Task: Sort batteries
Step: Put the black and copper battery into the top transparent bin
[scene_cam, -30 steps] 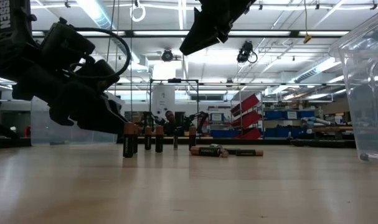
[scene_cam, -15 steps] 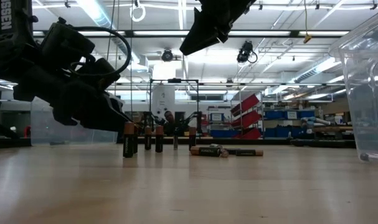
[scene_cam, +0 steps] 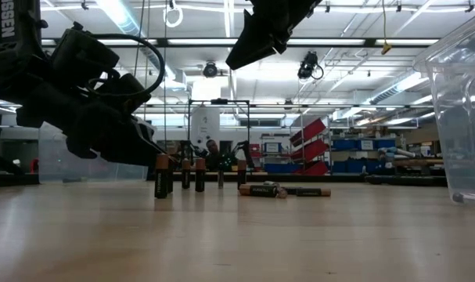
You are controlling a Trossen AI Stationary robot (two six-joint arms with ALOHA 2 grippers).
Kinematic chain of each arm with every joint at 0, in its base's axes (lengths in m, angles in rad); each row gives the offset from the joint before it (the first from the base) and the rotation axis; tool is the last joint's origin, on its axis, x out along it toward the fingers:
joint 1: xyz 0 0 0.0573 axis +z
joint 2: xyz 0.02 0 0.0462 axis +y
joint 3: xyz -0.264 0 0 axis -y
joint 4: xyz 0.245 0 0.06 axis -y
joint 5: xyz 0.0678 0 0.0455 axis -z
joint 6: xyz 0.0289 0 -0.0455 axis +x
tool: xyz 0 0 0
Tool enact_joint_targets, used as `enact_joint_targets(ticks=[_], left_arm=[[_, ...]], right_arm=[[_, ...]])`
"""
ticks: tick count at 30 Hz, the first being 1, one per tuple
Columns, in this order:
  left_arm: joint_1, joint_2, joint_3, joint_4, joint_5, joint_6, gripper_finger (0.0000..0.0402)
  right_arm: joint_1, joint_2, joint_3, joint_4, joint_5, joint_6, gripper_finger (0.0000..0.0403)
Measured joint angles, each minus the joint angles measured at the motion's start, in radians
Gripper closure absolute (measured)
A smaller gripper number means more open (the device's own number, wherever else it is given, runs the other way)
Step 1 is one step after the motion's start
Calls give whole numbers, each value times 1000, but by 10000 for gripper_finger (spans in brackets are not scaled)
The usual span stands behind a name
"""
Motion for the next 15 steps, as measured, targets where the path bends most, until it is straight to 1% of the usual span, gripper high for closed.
enact_joint_targets(ticks=[15], left_arm=[[-1,0,0,0,0,-6,319]], right_arm=[[0,0,0,0,0,0,295]])
